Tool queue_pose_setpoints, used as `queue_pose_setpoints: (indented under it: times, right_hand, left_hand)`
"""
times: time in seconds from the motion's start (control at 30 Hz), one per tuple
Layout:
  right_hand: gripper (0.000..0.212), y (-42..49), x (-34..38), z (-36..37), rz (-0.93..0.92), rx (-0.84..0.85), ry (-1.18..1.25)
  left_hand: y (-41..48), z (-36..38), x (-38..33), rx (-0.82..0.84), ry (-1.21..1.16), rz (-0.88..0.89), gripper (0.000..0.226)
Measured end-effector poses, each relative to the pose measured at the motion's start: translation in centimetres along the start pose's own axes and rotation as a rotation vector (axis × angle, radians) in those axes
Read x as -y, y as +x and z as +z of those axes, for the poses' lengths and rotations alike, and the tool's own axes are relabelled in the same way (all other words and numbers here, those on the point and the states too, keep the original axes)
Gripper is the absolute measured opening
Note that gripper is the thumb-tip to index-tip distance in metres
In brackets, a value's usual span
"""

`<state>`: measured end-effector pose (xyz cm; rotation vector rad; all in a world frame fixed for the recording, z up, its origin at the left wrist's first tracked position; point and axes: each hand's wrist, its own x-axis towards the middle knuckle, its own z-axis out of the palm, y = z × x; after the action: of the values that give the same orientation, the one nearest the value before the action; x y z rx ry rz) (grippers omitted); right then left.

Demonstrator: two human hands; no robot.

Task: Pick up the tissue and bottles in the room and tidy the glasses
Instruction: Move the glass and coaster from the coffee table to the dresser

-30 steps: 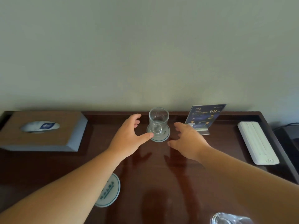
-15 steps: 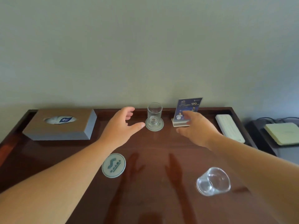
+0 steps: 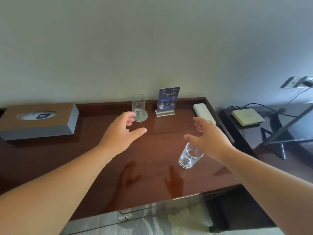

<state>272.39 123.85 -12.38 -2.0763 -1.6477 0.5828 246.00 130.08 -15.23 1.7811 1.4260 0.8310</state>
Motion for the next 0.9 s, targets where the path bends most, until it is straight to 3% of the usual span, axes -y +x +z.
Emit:
queue_pose_setpoints:
  times: [0.43, 0.73, 0.9]
  right_hand:
    - [0.117, -3.5, -9.7, 6.2, 0.168, 0.065, 0.311]
    - [0.112, -2.2, -11.7, 9.0, 0.175, 0.113, 0.445]
    - [0.094, -1.6, -11.8, 9.5, 0.125, 0.093, 0.474]
  left_hand:
    - [-3.0, 5.4, 2.2, 0.027, 0.075, -0.106, 0.059]
    - [-4.3, 6.5, 3.3, -0.002, 0.083, -0.164, 0.057]
    - [-4.8, 7.1, 4.1, -0.01, 0.091, -0.18, 0.057]
